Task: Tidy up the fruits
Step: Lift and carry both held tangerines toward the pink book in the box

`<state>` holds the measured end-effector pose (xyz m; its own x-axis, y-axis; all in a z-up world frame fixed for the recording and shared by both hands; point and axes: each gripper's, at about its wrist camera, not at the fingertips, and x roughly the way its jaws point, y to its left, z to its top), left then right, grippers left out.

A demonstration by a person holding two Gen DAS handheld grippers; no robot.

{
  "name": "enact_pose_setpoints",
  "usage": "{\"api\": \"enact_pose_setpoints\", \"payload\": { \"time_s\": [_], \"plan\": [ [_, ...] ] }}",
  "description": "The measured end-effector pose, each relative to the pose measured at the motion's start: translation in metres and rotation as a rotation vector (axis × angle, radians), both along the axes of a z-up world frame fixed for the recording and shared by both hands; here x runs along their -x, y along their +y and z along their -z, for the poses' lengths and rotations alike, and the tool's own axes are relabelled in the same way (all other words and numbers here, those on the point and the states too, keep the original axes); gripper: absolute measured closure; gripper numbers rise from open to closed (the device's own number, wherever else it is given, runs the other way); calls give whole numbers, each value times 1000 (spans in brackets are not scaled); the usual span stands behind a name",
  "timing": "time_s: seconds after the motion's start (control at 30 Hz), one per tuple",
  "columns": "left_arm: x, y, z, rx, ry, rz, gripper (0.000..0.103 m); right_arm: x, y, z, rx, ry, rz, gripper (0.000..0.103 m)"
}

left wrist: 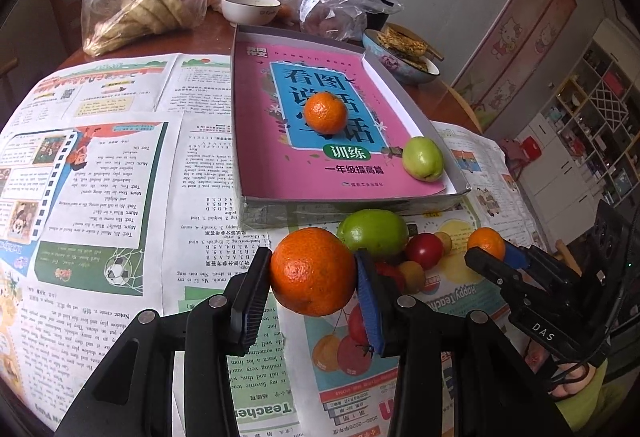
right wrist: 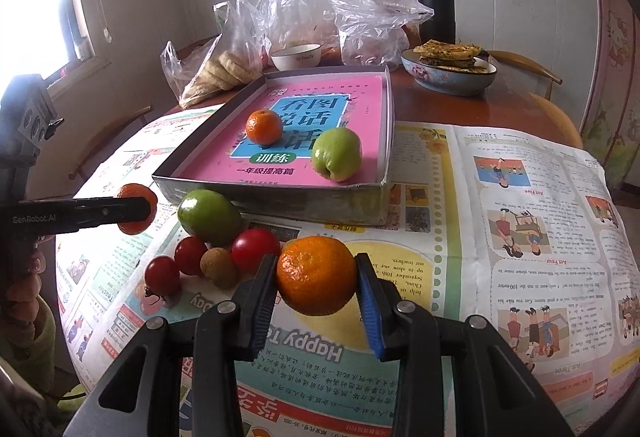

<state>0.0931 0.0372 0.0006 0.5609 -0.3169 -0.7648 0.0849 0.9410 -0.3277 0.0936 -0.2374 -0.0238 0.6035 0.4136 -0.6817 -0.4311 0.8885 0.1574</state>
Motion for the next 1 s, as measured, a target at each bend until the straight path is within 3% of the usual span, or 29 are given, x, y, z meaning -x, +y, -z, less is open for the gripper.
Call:
{"api": "enact_pose_setpoints", "payload": {
  "time_s": [1.0],
  "plan": [
    [-8, -9, -30, -40, -71, -13, 61, -12, 22, -36, 2, -94, -37, 64]
  ]
}}
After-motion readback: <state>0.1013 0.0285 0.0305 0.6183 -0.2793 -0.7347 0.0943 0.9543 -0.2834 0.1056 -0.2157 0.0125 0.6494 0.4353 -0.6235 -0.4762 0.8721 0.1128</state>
